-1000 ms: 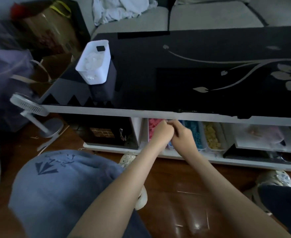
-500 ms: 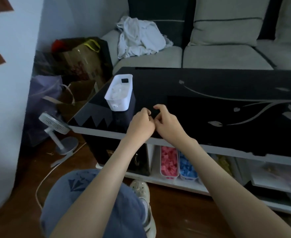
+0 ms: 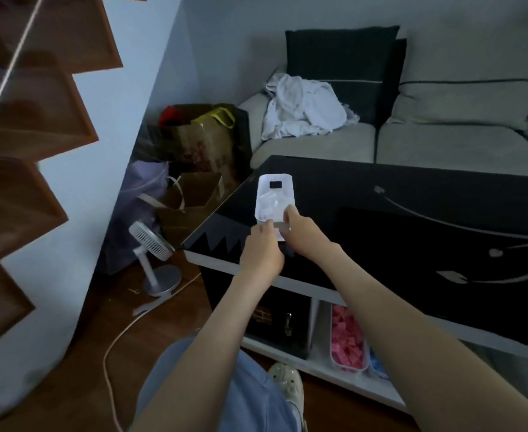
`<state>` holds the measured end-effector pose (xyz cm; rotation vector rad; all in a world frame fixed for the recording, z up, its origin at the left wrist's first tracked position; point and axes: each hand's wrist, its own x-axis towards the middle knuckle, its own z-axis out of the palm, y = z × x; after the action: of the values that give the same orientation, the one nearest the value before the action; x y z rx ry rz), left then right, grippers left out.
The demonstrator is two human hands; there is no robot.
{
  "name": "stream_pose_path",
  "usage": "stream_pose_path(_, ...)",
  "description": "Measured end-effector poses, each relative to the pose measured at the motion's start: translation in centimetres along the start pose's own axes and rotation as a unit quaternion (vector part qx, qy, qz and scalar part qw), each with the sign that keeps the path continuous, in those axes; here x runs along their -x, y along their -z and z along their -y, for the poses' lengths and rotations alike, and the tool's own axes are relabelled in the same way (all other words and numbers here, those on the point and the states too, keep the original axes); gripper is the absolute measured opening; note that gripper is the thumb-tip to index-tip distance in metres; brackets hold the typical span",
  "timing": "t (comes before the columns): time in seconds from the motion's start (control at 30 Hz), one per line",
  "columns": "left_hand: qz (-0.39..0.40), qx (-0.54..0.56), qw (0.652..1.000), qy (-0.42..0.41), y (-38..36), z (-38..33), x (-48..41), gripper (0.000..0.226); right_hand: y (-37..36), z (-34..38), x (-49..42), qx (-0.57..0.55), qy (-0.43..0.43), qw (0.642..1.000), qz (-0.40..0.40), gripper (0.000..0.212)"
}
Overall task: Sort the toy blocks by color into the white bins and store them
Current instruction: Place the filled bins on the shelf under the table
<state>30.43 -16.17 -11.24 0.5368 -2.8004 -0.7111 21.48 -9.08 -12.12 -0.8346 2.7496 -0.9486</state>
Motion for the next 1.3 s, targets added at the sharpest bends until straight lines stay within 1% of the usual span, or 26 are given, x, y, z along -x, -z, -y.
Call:
stream_pose_path(0.03,-0.01,-0.017,1.0,-0.004,0.0,0.1,-0.2,0.062,0.4,-0.2,0.3,-0.01,0.002,1.0,-0.015,0.01)
stream_pose_path(0.13,-0.064,-0.095,0.993,-0.034,-0.6,0.6,-0.9,0.068,1.7,-1.7,2.1,-0.049,-0.01,0.998,-0.039,0.015)
stream_pose_path(0.2,-0.09,-0.152,0.981,-0.078,-1.5,0.9,-1.2,0.068,2.9,-3.6,4.0,-0.075,-0.024,0.996,-0.05,0.016)
stream_pose_path(0.3,-0.087,-0.22,0.957,-0.167,-3.3,1.2,-1.0,0.061,5.0,-6.8,7.9,-0.136,-0.045,0.986,-0.08,0.012)
stream_pose_path(0.4,-0.105,-0.218,0.937,-0.253,-4.5,0.2,-0.5,0.055,7.0,-9.5,12.0,-0.172,-0.07,0.973,-0.137,0.011)
stream_pose_path(0.47,-0.126,-0.209,0.916,-0.319,-4.9,-1.1,-0.1,0.047,8.1,-10.7,14.1,-0.169,-0.093,0.97,-0.15,0.012)
stream_pose_path(0.57,-0.108,-0.17,0.885,-0.42,-5.8,-3.7,1.6,0.029,9.7,-11.8,17.6,-0.167,-0.123,0.963,-0.17,0.014)
stream_pose_path(0.63,-0.103,-0.147,0.864,-0.47,-6.3,-5.3,3.0,0.029,10.7,-12.3,20.0,-0.165,-0.137,0.958,-0.19,0.014)
stream_pose_path(0.73,-0.114,-0.13,0.834,-0.523,-7.1,-7.2,5.7,0.029,11.7,-12.4,22.9,-0.156,-0.145,0.953,-0.214,0.013)
stream_pose_path(0.77,-0.12,-0.12,0.827,-0.536,-7.4,-7.8,6.5,0.028,11.8,-12.3,23.3,-0.131,-0.156,0.956,-0.212,0.014)
stream_pose_path(0.8,-0.12,-0.107,0.823,-0.545,-7.7,-8.5,7.5,0.027,11.7,-12.3,23.8,-0.078,-0.175,0.96,-0.205,0.017)
stream_pose_path(0.87,-0.121,-0.087,0.821,-0.551,-8.2,-9.6,9.5,0.023,10.7,-11.8,24.8,0.059,-0.201,0.961,-0.18,0.034)
stream_pose_path(0.93,-0.117,-0.083,0.823,-0.549,-8.4,-10.1,11.2,0.014,9.8,-11.5,26.0,0.131,-0.192,0.956,-0.178,0.05)
stream_pose_path(1.0,-0.121,-0.091,0.822,-0.549,-8.8,-10.1,12.7,0.022,9.2,-11.9,27.5,0.184,-0.157,0.956,-0.166,0.063)
stream_pose_path(1.07,-0.12,-0.107,0.821,-0.548,-9.3,-9.7,13.9,0.014,9.0,-12.4,28.8,0.209,-0.123,0.964,-0.111,0.07)
stream_pose_path(1.17,-0.093,-0.115,0.83,-0.538,-10.7,-9.0,15.2,0.027,8.0,-13.4,29.8,0.243,-0.095,0.965,-0.029,0.069)
stream_pose_path(1.23,-0.058,-0.119,0.829,-0.544,-11.9,-8.4,15.8,0.03,6.9,-14.6,30.0,0.263,-0.09,0.96,-0.008,0.066)
stream_pose_path(1.3,-0.015,-0.113,0.829,-0.548,-13.3,-7.7,15.9,0.032,5.7,-15.9,29.9,0.257,-0.096,0.962,0.003,0.064)
